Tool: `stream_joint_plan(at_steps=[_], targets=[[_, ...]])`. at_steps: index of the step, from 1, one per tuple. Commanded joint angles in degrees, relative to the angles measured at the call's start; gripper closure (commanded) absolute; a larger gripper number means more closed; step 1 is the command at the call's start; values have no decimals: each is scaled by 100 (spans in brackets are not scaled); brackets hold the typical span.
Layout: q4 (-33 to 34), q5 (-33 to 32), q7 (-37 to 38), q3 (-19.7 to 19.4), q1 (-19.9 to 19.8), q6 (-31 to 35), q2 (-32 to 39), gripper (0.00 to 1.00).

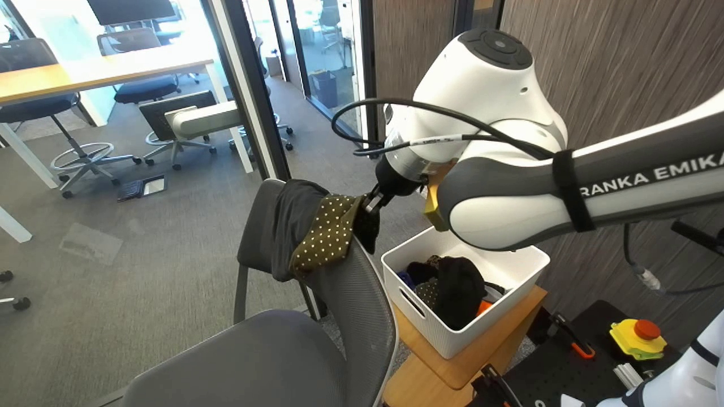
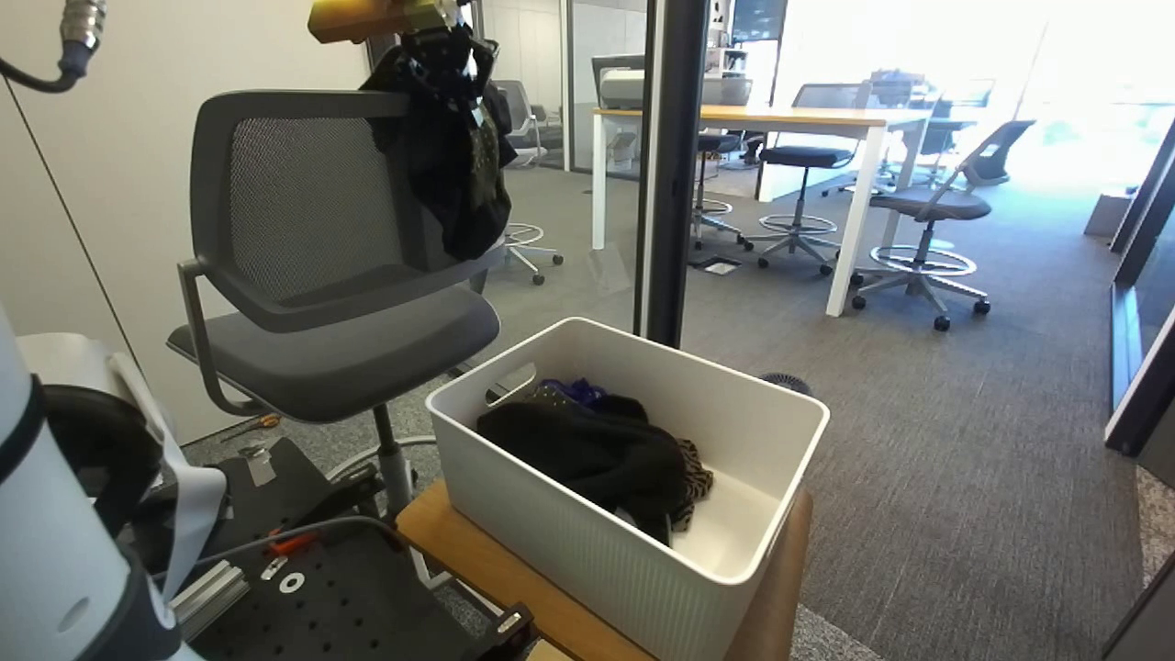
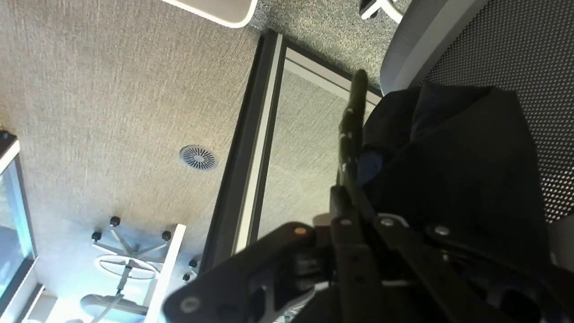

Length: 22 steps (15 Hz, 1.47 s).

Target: Put the shiny object into the white box

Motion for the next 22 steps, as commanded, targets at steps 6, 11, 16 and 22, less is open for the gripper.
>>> stream_joint_plan(at_steps=[6,11,16,22], targets=[[674,1067,-62,-971,-72,-345,-287,99],[513,1386,191,-1492,-581,-195,-770,99],[415,1353,364,-1743,-1128,-268,-909,99],[26,1228,947,-1641,-1698,-199,-686,99]])
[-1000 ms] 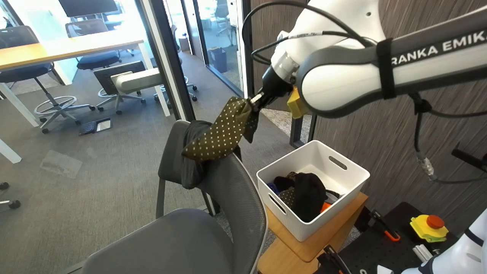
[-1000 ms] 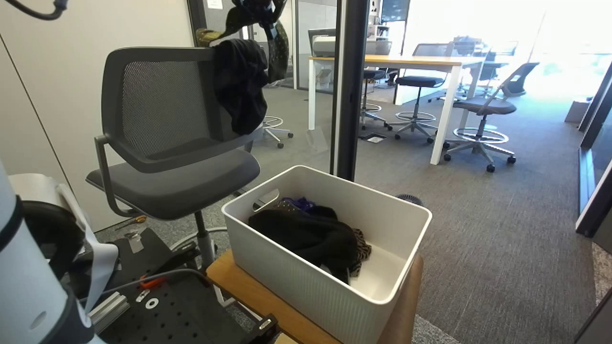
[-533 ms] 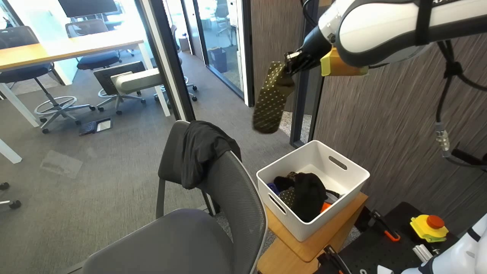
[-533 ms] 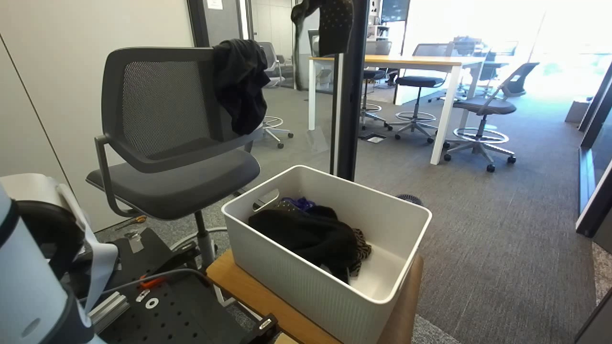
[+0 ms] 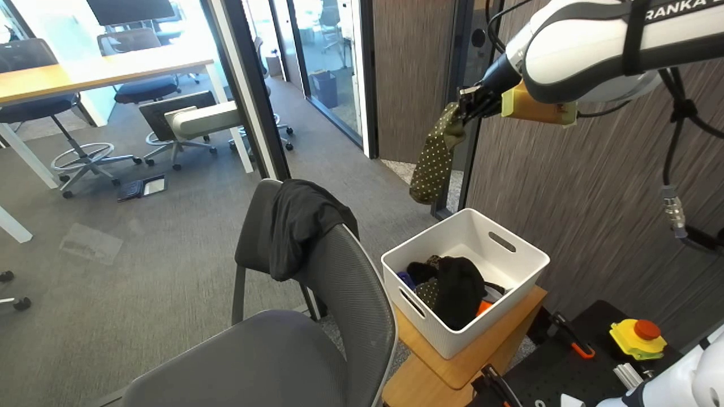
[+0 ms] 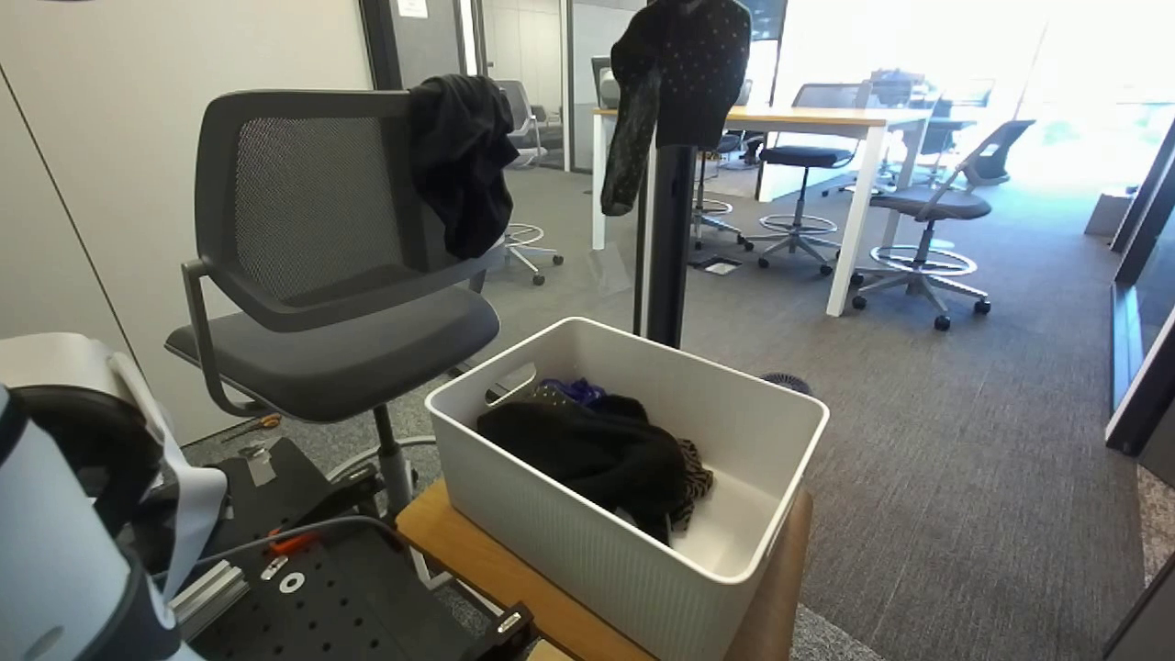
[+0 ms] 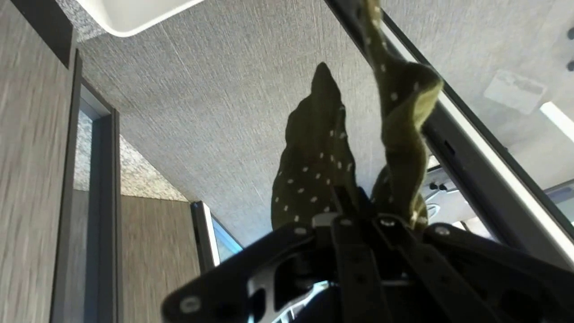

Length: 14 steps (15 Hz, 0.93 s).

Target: Put the shiny object into the white box

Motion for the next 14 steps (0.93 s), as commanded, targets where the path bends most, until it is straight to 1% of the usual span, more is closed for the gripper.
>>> stream_joint_plan(at_steps=[1,3,6,9,11,14], targets=[[-245,-128,624,212,-489,144,32,99],[-478,-326,1010,384,-824,153,-40,99],[-738,-622,1510,648,-1199,124,16,99],[-1042,-871,1992,955,-1425,97,103,99],[-1250,-1195,2527,1297,-1709,189,236,99],[-1426,-1605,3228,1592,-1990,166,470,99]])
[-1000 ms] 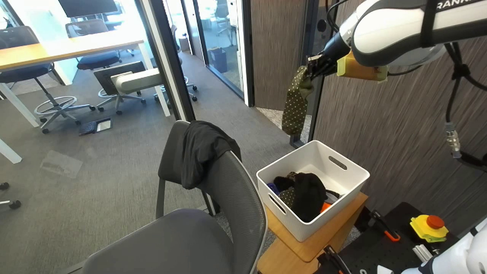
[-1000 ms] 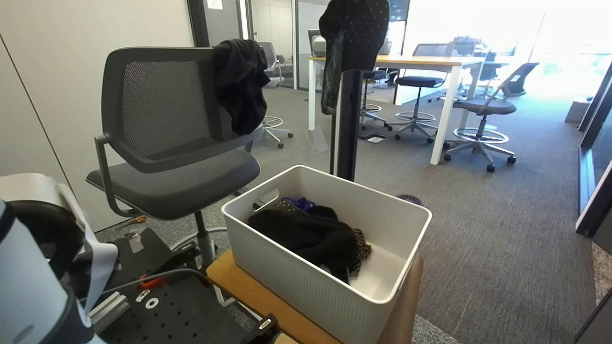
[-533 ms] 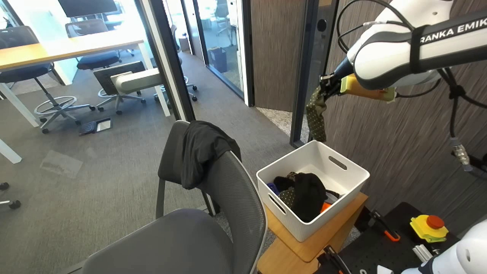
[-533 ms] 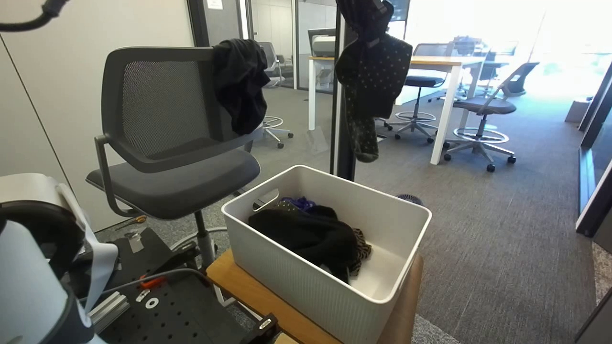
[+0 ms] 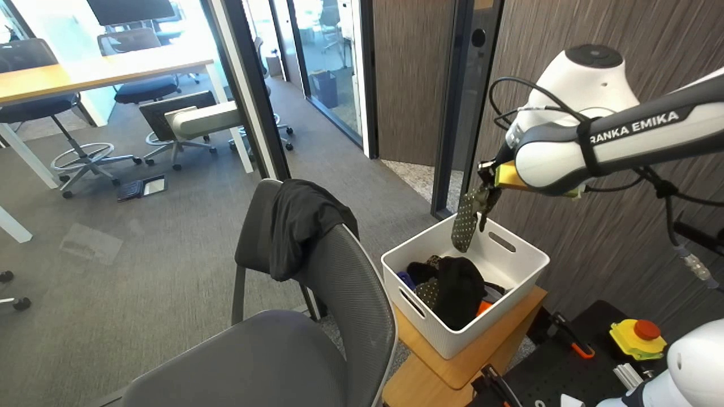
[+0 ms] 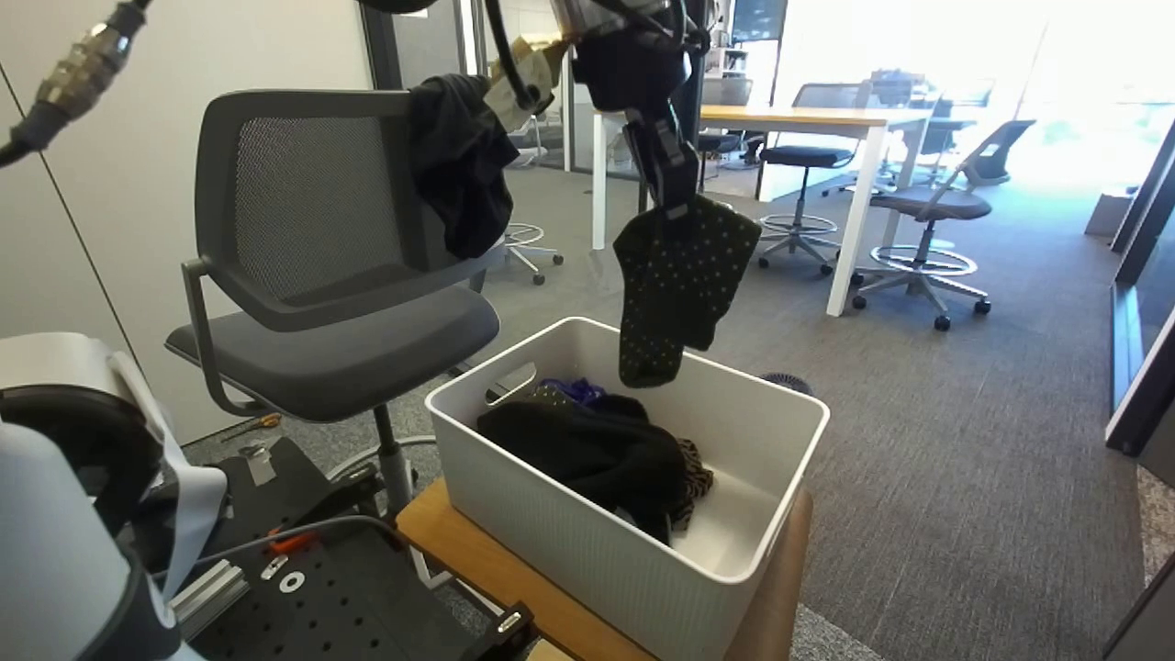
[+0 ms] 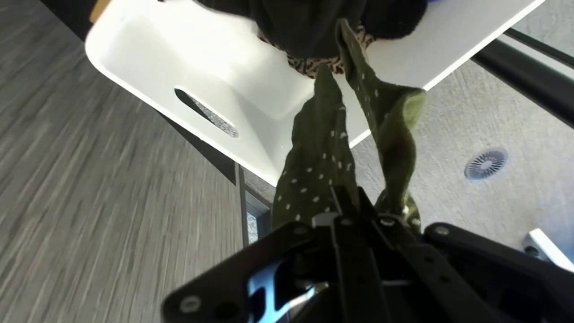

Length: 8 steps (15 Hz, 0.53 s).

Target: Put the shiny object into the white box

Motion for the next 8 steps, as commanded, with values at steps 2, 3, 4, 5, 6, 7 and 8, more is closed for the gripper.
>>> stream_joint_plan(at_steps=[2,3,4,5,6,7,8], targets=[[-106,-667,1035,376,-420,129,469,99],[-109,-801,1226,402,-444,149,607,99],[-59,-937,1377,391,-465,132,787,99],[-14,-1074,1546,378,-463,116,947,99],[27,-1216,1683,340,-452,101,1121,99],[77,-1374,1859,314,-441,79,1282,99],[135,-1531,2006,275,-420,46,1475,99]])
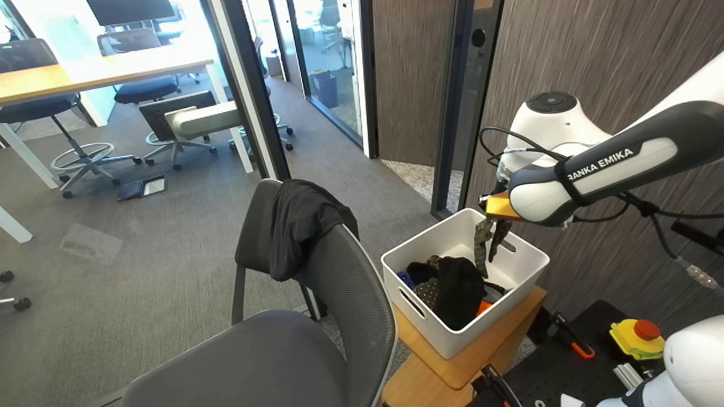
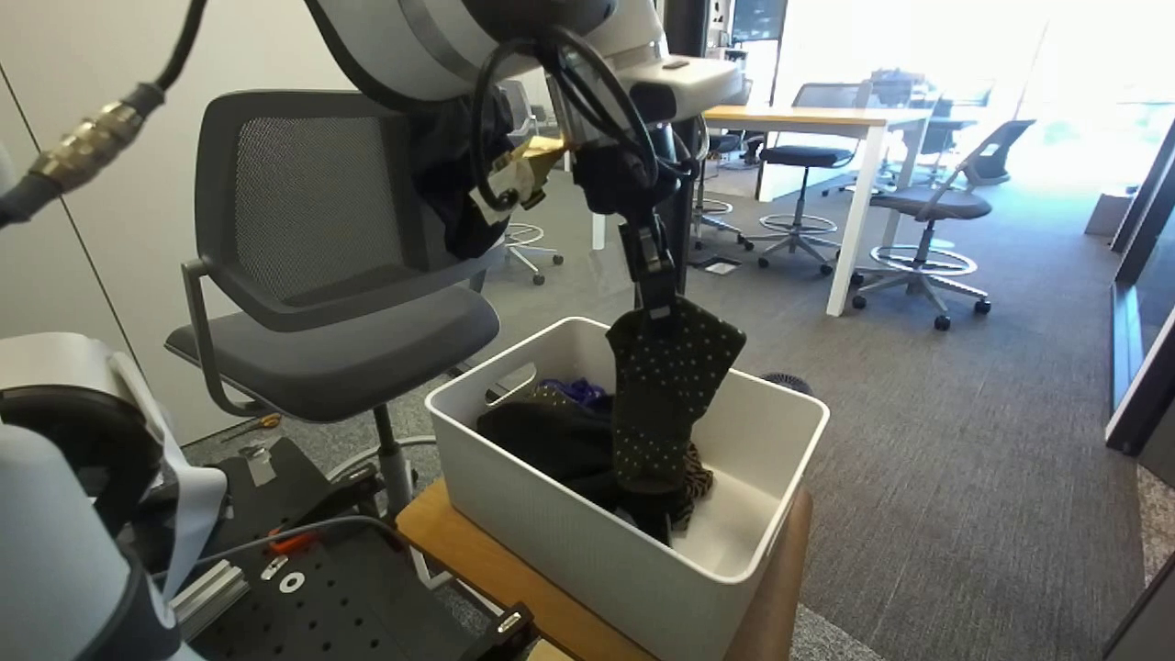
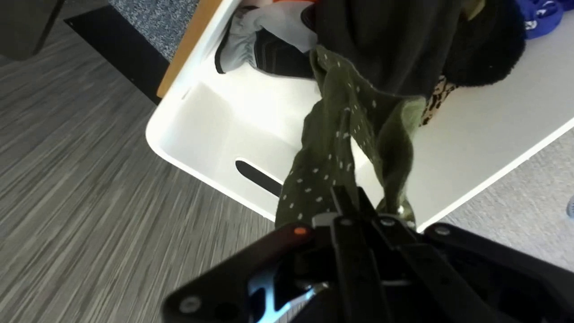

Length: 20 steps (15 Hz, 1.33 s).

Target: Put the shiny object into the white box

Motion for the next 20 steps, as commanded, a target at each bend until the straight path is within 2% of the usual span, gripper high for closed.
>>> stream_joint_plan(at_steps=[1,4,7,14,20], targets=[[307,-638,690,-60,-14,14,714,99],[541,-1087,1098,-265,187,-94,1301,99],[829,-1217,1233,-614,555,-158,1895,99],[1666,-673,868,-1537,1428,-329,3117,99],[2198,-40,520,-1892,1769,-577,3687,99]])
